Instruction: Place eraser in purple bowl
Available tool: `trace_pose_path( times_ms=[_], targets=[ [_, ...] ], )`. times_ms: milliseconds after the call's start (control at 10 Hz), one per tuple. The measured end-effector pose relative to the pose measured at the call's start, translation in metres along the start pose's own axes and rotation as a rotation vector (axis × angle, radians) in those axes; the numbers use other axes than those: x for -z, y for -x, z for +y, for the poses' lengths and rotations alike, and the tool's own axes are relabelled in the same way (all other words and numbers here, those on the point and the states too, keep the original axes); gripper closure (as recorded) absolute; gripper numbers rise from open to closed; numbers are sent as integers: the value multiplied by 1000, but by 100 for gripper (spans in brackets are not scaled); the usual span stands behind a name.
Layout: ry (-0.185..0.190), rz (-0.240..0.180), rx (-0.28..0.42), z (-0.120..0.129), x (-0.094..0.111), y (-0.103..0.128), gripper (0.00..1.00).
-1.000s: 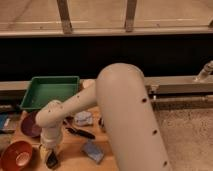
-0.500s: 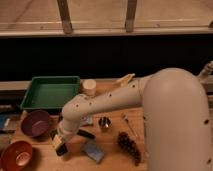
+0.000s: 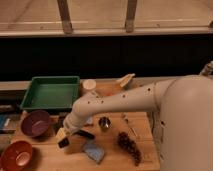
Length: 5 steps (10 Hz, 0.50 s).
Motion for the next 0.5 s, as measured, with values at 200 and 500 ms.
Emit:
trace_pose_path(
  times_ms=[200,500],
  targets=[
    [5,-41,49,1,13,26,100],
    [-9,-89,129,13,41,68,100]
  ],
)
